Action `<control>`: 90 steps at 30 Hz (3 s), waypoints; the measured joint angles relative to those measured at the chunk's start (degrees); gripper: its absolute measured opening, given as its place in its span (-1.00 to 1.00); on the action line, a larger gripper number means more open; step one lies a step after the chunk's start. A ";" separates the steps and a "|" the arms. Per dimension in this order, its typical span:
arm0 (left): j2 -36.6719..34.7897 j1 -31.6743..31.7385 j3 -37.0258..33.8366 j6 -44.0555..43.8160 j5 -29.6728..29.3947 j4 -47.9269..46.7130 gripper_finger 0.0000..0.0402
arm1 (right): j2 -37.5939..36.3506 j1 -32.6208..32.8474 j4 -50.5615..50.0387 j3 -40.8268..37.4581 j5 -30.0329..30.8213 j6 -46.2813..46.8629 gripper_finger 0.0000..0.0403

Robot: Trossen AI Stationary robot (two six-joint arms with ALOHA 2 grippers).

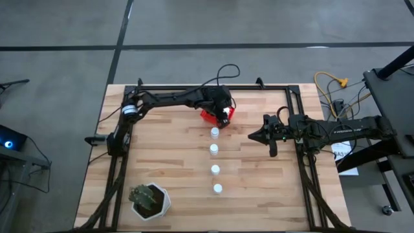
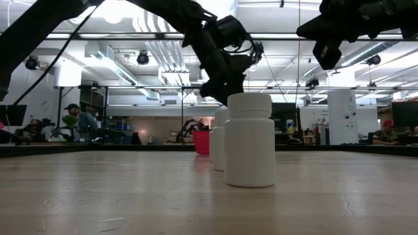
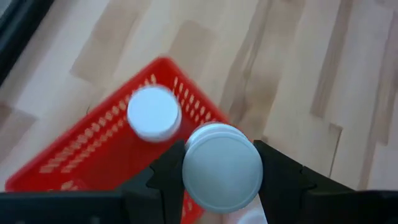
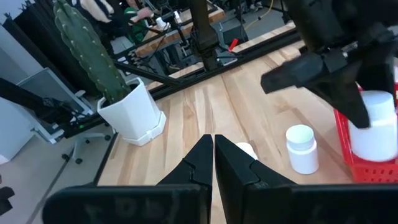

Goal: Pick and place pill bottles into a basket
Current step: Put the white pill bottle into the red bin

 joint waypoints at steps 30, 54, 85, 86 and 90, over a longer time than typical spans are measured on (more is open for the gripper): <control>2.06 -0.02 -0.16 2.99 0.47 0.06 -0.30 | -0.04 0.02 -0.02 0.00 0.02 0.45 -0.96; 3.35 -0.03 -0.37 3.14 0.14 0.15 -0.30 | -0.04 0.00 -0.17 0.00 0.07 0.32 -0.96; 5.08 -0.39 -0.37 3.41 0.77 0.21 -0.17 | -0.04 0.00 -0.17 -0.02 0.07 0.58 -0.96; 5.08 -0.39 -0.37 3.39 0.80 0.19 -0.08 | -0.04 0.00 -0.16 -0.02 0.07 0.58 -0.96; 5.08 -0.46 -0.37 3.37 1.03 0.21 0.19 | -0.04 0.00 -0.15 -0.02 0.07 0.39 -0.96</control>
